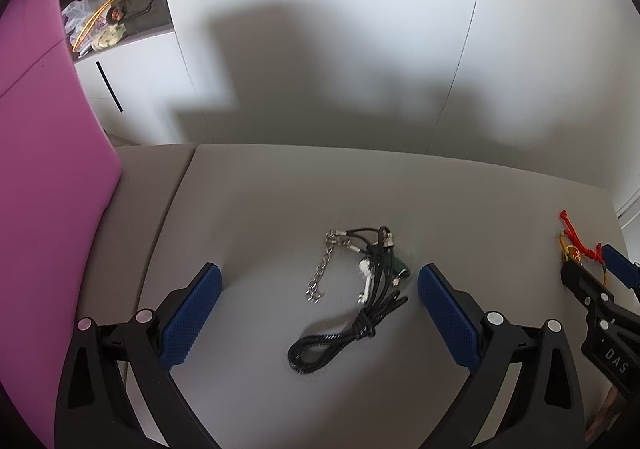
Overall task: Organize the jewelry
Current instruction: 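Grasp rainbow bracelet with red charm with right tool while left tool grasps black cord, then carry both items over the pink tub and open both tools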
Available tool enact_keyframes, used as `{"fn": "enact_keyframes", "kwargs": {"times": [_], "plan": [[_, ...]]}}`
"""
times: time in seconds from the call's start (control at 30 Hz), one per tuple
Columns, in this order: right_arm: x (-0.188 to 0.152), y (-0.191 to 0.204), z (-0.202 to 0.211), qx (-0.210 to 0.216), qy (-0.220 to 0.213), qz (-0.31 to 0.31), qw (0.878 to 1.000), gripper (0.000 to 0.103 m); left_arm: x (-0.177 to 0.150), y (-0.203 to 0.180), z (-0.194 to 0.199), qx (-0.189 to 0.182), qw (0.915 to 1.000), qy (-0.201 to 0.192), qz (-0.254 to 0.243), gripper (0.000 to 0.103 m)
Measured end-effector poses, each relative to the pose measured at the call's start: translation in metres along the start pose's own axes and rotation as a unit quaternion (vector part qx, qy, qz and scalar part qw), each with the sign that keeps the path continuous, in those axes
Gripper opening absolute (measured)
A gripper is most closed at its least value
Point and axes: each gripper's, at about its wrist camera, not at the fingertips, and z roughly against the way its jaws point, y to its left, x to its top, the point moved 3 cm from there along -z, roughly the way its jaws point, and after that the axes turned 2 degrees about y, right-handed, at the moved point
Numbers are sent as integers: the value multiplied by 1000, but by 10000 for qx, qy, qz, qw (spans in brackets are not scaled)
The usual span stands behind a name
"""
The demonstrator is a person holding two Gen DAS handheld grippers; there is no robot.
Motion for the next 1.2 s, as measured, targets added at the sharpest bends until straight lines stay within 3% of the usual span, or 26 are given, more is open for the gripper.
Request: {"fn": "enact_keyframes", "kwargs": {"times": [0.1,0.2,0.3,0.5,0.57,0.63,1.2], "plan": [[0,4,-2,22,-65,42,10000,67,1,1,-2,-13,10000,8,13,96],[-1,10,0,74,-114,176,9998,52,1,-2,-1,-77,10000,6,-2,91],[-1,18,0,109,-137,271,9995,36,-1,-9,3,-134,9999,-25,-97,77],[-2,28,2,168,-133,353,9991,12,-6,-19,12,-221,9996,-67,-178,39],[-2,29,2,177,-135,339,9992,12,-7,-20,14,-247,9995,-81,-200,17],[-3,28,2,222,-141,292,9992,11,-8,-20,15,-275,9994,-84,-214,9],[-32,15,37,874,-141,-301,9956,11,-31,-11,62,-761,9966,-245,-218,5]]}}
